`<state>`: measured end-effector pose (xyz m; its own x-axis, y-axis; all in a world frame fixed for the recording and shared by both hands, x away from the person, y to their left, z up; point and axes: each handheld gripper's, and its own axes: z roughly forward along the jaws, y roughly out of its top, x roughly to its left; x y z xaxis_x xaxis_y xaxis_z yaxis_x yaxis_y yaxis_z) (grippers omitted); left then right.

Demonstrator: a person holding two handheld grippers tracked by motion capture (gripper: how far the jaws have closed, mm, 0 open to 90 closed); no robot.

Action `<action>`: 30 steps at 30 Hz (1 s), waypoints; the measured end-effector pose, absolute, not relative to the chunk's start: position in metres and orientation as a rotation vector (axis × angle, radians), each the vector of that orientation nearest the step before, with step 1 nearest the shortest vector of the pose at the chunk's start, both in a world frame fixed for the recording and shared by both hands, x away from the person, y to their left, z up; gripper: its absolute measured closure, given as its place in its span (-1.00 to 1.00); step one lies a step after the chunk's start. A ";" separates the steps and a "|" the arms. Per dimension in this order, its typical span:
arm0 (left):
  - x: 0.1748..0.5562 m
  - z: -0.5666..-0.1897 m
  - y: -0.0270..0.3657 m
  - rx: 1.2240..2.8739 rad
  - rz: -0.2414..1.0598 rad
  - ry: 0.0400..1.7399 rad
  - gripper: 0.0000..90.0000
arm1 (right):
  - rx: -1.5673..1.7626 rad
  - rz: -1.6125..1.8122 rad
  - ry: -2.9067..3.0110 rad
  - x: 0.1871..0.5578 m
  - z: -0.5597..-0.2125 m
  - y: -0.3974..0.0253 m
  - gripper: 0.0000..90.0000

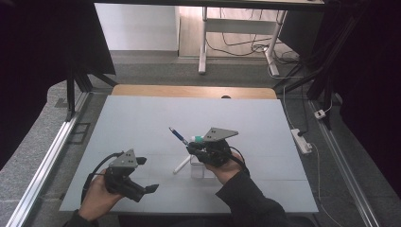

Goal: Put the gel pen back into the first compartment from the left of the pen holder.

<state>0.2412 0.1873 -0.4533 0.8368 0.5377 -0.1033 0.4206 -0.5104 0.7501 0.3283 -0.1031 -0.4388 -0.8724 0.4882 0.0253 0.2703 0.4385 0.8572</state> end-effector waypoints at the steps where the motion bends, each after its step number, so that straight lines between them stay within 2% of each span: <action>1: 0.241 -0.453 0.187 2.183 0.180 0.695 -1.00 | 0.660 1.396 2.461 0.328 -0.441 -0.102 0.71; 26: 0.241 -0.457 0.185 2.218 0.170 0.675 -1.00 | 0.653 1.353 2.428 0.320 -0.457 -0.102 0.69; 28: 0.241 -0.457 0.185 2.220 0.168 0.675 -1.00 | 0.656 1.350 2.424 0.319 -0.457 -0.103 0.66; 30: 0.241 -0.457 0.185 2.222 0.168 0.673 -1.00 | 0.648 1.336 2.416 0.318 -0.456 -0.103 0.50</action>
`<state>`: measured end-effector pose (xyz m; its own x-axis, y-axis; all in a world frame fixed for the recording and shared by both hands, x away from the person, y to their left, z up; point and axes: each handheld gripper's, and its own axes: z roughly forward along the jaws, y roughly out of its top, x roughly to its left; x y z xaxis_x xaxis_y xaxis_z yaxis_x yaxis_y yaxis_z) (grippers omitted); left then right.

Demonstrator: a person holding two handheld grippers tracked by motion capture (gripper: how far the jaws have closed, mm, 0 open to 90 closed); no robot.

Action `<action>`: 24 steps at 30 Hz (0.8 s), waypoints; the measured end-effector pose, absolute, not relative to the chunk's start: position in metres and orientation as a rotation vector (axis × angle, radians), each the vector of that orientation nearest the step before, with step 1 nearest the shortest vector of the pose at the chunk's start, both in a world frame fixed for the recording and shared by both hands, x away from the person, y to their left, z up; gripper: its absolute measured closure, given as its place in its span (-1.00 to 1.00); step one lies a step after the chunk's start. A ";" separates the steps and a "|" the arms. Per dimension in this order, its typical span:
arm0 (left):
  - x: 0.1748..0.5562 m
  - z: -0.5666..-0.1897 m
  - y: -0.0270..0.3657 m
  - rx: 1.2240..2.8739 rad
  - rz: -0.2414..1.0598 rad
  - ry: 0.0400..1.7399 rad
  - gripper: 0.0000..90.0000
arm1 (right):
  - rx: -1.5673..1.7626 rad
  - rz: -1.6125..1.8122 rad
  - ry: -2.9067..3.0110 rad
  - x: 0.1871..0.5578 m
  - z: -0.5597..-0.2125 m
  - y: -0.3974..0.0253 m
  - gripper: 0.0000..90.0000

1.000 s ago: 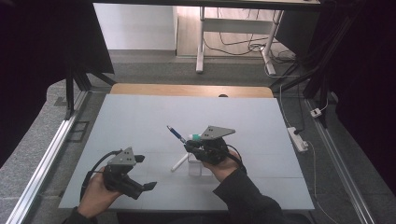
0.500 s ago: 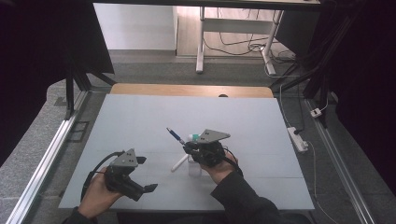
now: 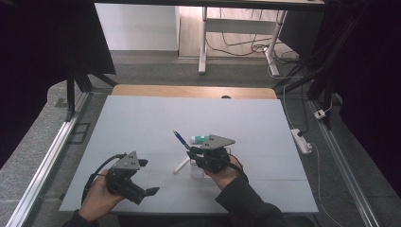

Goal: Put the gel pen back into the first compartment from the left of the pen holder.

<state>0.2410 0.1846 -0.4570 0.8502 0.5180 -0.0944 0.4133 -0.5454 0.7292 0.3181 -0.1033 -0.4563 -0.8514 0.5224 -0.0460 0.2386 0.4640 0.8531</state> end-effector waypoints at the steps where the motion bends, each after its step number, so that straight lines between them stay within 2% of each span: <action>1: 0.241 -0.457 0.185 2.226 0.167 0.670 -1.00 | 0.647 1.321 2.411 0.318 -0.456 -0.104 0.39; 4: 0.241 -0.458 0.184 2.226 0.165 0.671 -1.00 | 0.659 1.318 2.407 0.318 -0.456 -0.106 0.24; 6: 0.242 -0.458 0.184 2.228 0.164 0.671 -1.00 | 0.666 1.312 2.404 0.319 -0.456 -0.106 0.02; 7: 0.242 -0.458 0.184 2.228 0.163 0.672 -1.00 | 0.671 1.308 2.402 0.319 -0.456 -0.106 -0.01; 10: 0.242 -0.458 0.186 2.225 0.158 0.679 -1.00 | 0.672 1.291 2.397 0.320 -0.455 -0.106 -0.27; 20: 0.243 -0.461 0.193 2.175 0.147 0.731 -1.00 | 0.687 1.281 2.462 0.321 -0.441 -0.113 -0.78; 24: 0.242 -0.462 0.196 2.155 0.144 0.746 -1.00 | 0.729 1.286 2.479 0.321 -0.435 -0.122 -0.89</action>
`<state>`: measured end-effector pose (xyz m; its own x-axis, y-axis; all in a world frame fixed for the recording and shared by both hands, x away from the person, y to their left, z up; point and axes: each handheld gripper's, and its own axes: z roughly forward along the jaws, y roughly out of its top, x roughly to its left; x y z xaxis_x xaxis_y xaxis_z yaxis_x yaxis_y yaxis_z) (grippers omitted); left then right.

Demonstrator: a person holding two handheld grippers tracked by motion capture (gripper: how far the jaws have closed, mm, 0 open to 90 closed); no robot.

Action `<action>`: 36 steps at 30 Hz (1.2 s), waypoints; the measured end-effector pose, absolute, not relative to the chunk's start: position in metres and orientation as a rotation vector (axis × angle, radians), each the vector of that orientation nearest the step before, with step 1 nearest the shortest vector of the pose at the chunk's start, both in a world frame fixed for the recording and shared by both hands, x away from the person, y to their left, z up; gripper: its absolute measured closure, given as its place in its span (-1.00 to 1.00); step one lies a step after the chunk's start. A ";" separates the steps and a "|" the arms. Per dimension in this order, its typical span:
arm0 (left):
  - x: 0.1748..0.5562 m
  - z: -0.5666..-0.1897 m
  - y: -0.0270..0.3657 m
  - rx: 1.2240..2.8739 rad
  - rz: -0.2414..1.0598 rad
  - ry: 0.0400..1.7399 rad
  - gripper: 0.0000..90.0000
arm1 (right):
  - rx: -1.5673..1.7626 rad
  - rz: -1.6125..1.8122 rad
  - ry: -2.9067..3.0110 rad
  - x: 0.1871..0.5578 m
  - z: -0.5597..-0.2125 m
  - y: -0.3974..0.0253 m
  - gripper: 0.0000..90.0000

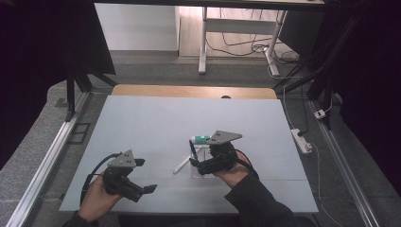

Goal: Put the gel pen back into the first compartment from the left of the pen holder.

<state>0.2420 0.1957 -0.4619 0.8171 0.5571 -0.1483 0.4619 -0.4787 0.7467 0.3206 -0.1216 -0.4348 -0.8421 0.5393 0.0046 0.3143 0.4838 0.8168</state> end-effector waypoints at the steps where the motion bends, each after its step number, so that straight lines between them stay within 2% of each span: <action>1: 0.241 -0.462 0.196 2.151 0.140 0.751 -1.00 | 0.736 1.289 2.480 0.320 -0.434 -0.124 -0.91; 14: 0.232 -0.465 0.207 2.117 0.154 0.818 -1.00 | 0.785 1.315 2.480 0.304 -0.427 -0.148 -1.00; 36: 0.239 -0.469 0.205 2.103 0.177 0.856 -1.00 | 0.879 1.291 2.436 0.272 -0.428 -0.202 -1.00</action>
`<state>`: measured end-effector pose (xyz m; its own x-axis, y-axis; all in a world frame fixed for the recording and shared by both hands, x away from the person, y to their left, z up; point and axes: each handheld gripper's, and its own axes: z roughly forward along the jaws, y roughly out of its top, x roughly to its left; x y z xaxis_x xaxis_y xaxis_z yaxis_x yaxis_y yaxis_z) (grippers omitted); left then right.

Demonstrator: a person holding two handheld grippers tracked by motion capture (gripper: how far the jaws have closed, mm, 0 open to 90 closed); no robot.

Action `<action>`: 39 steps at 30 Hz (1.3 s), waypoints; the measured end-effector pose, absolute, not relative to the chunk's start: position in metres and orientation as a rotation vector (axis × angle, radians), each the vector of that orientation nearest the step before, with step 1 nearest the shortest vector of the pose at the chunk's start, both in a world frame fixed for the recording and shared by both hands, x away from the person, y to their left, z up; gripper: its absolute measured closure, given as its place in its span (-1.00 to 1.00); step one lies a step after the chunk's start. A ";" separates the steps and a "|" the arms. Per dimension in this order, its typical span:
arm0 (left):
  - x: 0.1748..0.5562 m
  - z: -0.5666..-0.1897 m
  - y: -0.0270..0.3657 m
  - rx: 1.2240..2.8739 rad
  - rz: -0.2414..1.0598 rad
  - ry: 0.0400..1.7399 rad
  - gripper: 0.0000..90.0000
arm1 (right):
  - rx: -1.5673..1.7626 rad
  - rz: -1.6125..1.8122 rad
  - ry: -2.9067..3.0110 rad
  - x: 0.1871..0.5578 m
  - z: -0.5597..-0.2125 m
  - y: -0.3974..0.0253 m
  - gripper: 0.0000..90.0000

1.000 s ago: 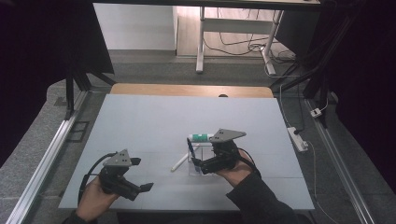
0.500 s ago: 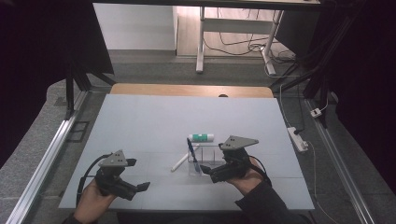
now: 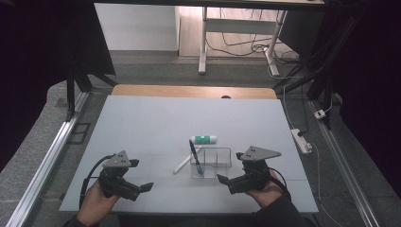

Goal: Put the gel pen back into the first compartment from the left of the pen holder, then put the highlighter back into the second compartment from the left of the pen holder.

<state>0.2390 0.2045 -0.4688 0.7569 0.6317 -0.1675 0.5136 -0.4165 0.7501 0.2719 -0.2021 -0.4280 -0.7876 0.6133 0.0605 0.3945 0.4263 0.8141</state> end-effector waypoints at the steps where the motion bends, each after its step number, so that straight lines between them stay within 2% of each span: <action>1: 0.239 -0.469 0.205 2.100 0.179 0.854 -1.00 | 0.886 1.288 2.431 0.271 -0.428 -0.205 -1.00; 7: 0.245 -0.470 0.204 2.056 0.183 0.863 -1.00 | 0.920 1.291 2.416 0.264 -0.428 -0.218 -1.00; 23: 0.283 -0.476 0.171 2.104 0.130 0.851 -1.00 | 1.020 1.219 2.365 0.246 -0.437 -0.257 -1.00; 39: 0.328 -0.488 0.127 2.295 0.121 0.897 -1.00 | 1.104 1.146 2.341 0.230 -0.448 -0.292 -1.00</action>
<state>0.3282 0.1272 -0.4879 0.7602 0.6331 -0.1461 0.5720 -0.5454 0.6127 0.2302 -0.2917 -0.4481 -0.6552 0.7534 0.0556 0.5060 0.3830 0.7728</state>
